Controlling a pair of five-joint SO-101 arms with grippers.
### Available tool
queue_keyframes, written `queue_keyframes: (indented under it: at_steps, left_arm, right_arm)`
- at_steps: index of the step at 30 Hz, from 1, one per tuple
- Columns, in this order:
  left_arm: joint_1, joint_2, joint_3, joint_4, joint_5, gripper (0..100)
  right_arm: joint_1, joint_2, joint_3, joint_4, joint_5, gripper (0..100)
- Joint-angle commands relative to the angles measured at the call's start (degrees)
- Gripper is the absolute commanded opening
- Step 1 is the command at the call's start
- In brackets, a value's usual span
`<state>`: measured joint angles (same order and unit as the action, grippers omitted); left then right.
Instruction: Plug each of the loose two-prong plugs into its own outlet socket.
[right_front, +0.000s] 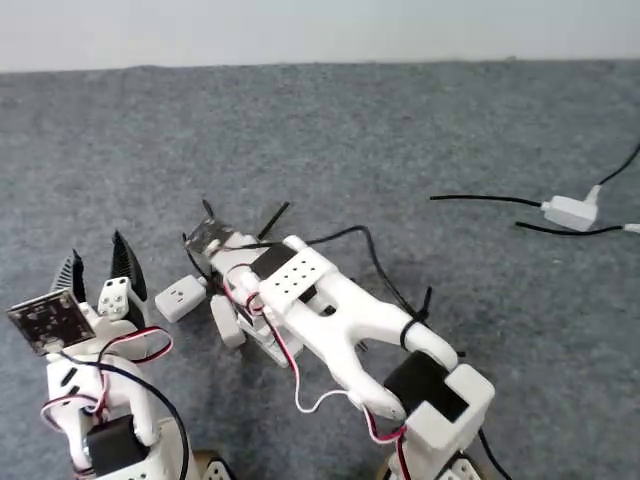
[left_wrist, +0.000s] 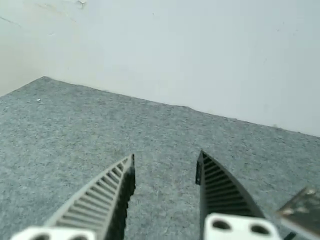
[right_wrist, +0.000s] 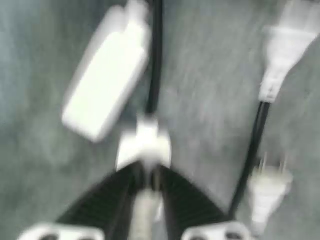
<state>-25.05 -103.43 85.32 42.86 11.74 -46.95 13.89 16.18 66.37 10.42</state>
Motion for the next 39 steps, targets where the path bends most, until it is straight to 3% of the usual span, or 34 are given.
queue_keyframes:
  at_steps: [1, 17, 27, 34, 39]
  left_arm:
    - [0.09, -0.88, -0.48, -1.76, 0.7, 20]
    - [0.09, -0.88, -0.48, -1.76, 0.7, 20]
    - [3.16, -0.88, 0.22, -1.67, -1.93, 20]
    - [3.34, -0.88, 0.22, -1.76, -2.37, 20]
    - [3.25, -0.88, 0.31, -1.76, -2.46, 20]
  right_arm:
    - [0.84, 4.09, 1.67, 1.54, -0.35, 0.8]
    - [0.92, 4.09, 0.26, 1.89, -0.26, 0.9]
    - [1.1, 4.09, -13.27, 15.25, 4.57, 0.9]
    - [1.1, 4.09, -13.98, 16.66, 4.66, 1.3]
    - [1.1, 4.18, -13.98, 16.66, 4.66, 14.1]
